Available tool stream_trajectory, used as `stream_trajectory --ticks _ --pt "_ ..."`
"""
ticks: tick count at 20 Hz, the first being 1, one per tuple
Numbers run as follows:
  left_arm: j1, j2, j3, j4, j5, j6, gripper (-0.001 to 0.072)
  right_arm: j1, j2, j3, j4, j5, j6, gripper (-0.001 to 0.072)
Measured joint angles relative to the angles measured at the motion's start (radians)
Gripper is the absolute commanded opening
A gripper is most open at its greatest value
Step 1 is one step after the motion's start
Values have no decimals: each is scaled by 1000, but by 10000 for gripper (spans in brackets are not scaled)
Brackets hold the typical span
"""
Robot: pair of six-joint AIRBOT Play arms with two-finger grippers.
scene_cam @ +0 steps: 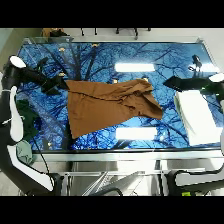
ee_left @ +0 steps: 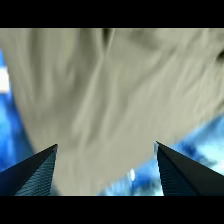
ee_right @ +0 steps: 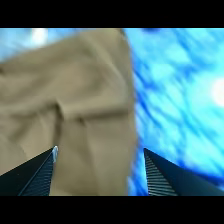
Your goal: Fold the shirts.
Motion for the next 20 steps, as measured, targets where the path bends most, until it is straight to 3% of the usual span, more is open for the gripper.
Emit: stream_trajectory --ticks 4,8,14,15,16,17,20 --pt "10 222 -433 55 35 0 664 -19 43 -120 -88 111 27 611" --pt "12 398 -839 67 175 3 664 -21 57 -245 -119 124 27 611" --pt "-12 466 -1094 -111 429 65 659 5 32 -293 -79 64 5 609" --pt "-26 454 -1096 -139 455 69 457 17 22 -295 -75 53 4 605" --pt "-42 435 -1089 -145 492 77 129 32 10 -297 -72 36 3 566" --pt "-57 412 -1073 -145 527 83 12 47 0 -298 -71 23 0 567" --pt "-104 348 -985 -159 565 103 12 85 -23 -298 -64 -26 -1 564"
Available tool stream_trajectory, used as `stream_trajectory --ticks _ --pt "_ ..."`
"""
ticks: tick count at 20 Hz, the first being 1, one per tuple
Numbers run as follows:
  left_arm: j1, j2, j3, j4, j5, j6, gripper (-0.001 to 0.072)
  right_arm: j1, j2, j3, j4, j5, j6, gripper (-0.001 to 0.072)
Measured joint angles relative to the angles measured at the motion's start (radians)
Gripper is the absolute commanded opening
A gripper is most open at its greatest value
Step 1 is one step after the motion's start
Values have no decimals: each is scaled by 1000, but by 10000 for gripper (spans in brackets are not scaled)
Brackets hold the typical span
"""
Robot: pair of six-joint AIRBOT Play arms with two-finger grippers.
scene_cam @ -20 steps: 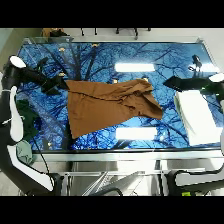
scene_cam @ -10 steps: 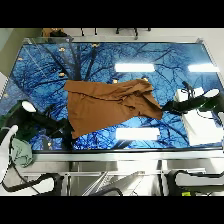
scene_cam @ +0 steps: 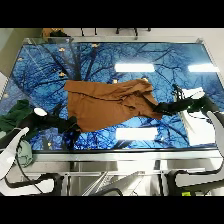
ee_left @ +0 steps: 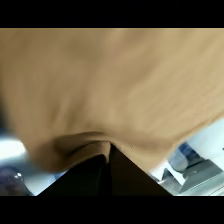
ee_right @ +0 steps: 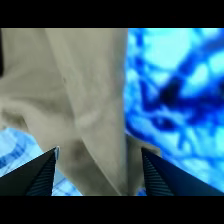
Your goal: Fold the shirts.
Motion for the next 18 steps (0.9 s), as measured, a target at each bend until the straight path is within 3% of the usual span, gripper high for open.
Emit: stream_trajectory --ticks 1,2,3,4,5,9,12,18 --pt "-11 -15 29 4 8 4 12 8 -5 3 0 -32 -2 460" --pt "-20 -27 56 6 8 7 12 12 -7 8 0 -43 -2 238" --pt "-26 -36 82 4 5 8 11 15 -10 17 1 -72 -2 111" --pt "-29 -41 103 3 -7 11 11 17 -11 27 1 -82 -9 112" --pt "-29 -46 125 3 -12 12 11 19 -11 41 2 -93 -18 44" --pt "-13 -30 197 6 -71 15 9 22 -3 102 39 -81 -45 26" --pt "-5 74 294 5 -135 15 9 11 69 190 158 -11 -90 27" --pt "95 391 789 -44 -222 -4 10 -85 367 492 417 -29 -199 27"
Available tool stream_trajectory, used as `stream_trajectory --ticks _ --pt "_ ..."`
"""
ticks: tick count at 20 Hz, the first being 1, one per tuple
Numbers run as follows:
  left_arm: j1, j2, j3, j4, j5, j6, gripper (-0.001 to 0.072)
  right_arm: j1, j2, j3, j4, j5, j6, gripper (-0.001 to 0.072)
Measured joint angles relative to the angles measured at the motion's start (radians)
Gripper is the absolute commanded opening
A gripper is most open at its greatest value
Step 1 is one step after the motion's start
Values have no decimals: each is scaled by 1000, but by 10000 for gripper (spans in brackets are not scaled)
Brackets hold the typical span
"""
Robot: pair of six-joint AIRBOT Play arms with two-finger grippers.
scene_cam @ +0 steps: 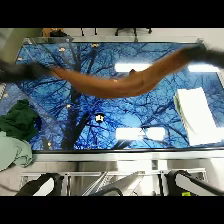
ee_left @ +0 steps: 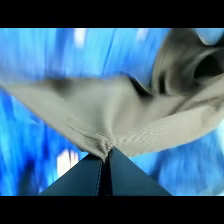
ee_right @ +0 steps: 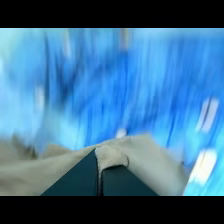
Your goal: Fold the shirts.
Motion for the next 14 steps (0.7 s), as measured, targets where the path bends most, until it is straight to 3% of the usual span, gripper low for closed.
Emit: stream_trajectory --ticks 6,10,14 --pt "292 187 456 -28 -3 -19 10 -60 244 177 63 -170 -98 27" --pt "470 256 392 -57 -4 -15 10 -68 267 203 79 -208 -134 27" --pt "441 205 209 -175 -3 56 11 -71 135 203 151 -112 -141 27"
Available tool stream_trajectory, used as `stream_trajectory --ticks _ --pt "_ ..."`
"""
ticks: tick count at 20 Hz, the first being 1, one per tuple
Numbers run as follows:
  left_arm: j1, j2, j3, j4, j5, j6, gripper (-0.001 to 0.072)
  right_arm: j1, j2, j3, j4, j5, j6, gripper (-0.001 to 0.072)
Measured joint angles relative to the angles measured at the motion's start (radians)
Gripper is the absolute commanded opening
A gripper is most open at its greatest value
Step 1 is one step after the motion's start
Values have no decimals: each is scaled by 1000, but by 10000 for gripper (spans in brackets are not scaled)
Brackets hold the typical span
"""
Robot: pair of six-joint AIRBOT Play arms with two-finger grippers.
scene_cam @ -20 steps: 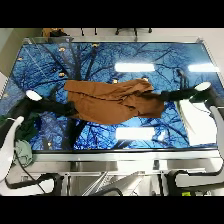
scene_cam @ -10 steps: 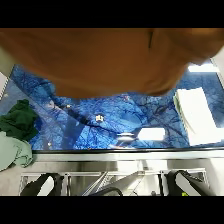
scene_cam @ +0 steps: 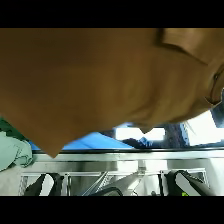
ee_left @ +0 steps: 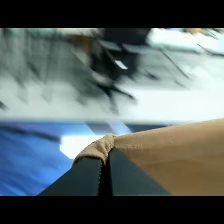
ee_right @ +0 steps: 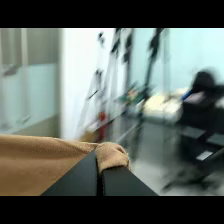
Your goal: Fold the shirts.
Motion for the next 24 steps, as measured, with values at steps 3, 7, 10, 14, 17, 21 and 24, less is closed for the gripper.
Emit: stream_trajectory --ticks 3,7,10,14,17,21,24 --pt "-141 -125 -119 28 39 45 11 27 -182 -37 45 82 0 27" --pt "-356 -374 -236 196 208 85 11 99 -470 -122 45 73 -19 27" --pt "-455 -603 -212 328 306 86 11 142 -689 -148 61 -10 -37 27" --pt "-499 -864 -60 408 298 59 10 155 -881 -131 91 -80 -53 27" --pt "-506 -986 63 428 240 31 11 139 -937 -106 90 -95 -75 27" --pt "-498 -1063 135 449 154 -15 11 101 -956 -89 13 -55 -68 27" --pt "-488 -1082 103 457 138 -36 11 90 -961 -93 -123 -32 -10 27"
